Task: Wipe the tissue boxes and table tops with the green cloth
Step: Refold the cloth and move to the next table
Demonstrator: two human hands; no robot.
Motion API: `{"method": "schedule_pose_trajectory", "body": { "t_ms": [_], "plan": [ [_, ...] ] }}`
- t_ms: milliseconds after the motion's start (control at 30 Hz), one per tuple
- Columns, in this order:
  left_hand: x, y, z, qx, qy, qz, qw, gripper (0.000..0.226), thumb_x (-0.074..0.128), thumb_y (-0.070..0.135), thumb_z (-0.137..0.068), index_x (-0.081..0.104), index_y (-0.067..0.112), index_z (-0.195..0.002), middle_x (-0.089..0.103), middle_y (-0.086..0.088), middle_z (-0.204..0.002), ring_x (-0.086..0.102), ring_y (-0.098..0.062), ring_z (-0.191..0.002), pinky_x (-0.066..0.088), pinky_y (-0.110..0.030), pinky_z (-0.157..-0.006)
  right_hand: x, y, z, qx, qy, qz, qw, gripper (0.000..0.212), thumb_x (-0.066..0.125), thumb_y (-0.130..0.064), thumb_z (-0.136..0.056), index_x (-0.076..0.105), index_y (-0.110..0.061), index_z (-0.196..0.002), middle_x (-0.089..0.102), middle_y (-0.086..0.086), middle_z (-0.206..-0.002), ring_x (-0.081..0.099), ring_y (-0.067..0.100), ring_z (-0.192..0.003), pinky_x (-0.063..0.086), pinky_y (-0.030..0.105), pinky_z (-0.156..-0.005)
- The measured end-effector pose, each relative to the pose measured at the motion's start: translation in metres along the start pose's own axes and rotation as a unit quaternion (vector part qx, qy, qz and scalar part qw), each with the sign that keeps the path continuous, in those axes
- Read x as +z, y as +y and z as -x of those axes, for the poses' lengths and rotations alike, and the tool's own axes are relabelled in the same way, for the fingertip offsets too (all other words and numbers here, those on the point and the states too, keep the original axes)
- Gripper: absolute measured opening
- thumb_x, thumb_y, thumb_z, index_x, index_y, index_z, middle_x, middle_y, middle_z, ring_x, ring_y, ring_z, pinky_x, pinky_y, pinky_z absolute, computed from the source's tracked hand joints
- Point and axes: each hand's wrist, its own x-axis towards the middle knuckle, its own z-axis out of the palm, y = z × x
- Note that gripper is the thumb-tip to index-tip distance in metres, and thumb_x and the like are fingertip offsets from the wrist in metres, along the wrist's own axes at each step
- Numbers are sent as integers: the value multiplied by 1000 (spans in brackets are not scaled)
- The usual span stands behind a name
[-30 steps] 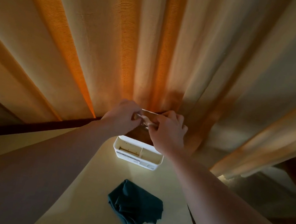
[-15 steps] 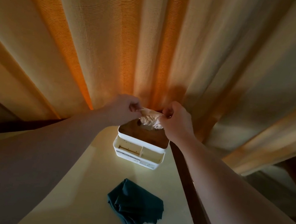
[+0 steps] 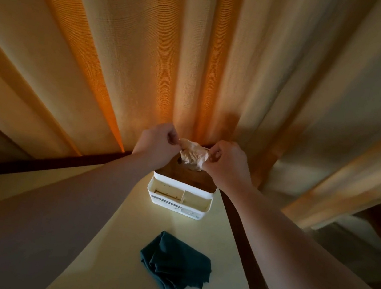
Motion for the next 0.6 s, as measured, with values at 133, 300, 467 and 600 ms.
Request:
{"method": "schedule_pose_trajectory", "body": {
  "t_ms": [133, 300, 467, 600],
  "plan": [
    [1, -6, 10, 59, 26, -52, 997, 12, 72, 19, -89, 67, 29, -86, 65, 13, -91, 62, -12, -83, 55, -34, -68, -1, -3, 4, 28, 4, -55, 998, 19, 69, -7, -93, 59, -23, -91, 65, -5, -89, 65, 12, -75, 43, 18, -53],
    [7, -3, 30, 158, 120, -118, 973, 14, 68, 6, -86, 71, 20, -89, 59, 5, -95, 59, -20, -73, 43, -30, -62, -2, -11, 14, -14, 17, -28, 999, 17, 61, -10, -100, 56, -22, -89, 63, -4, -86, 62, 8, -72, 39, 13, -54],
    [12, 2, 45, 171, 7, -173, 970, 35, 57, 14, -90, 72, 28, -118, 67, 7, -123, 59, -20, -111, 46, -41, -96, -4, -10, 28, -70, -45, 23, 996, 20, 52, -13, -103, 68, -19, -114, 67, -4, -97, 64, 15, -83, 46, 22, -66],
    [3, 5, 50, 147, -79, -138, 976, 45, 51, 8, -95, 65, 25, -135, 59, 7, -142, 49, -21, -130, 39, -40, -114, -16, -15, 39, -72, -41, 20, 996, 27, 50, -12, -103, 67, -21, -122, 70, -5, -108, 59, 9, -84, 44, 19, -68]
  ]
}}
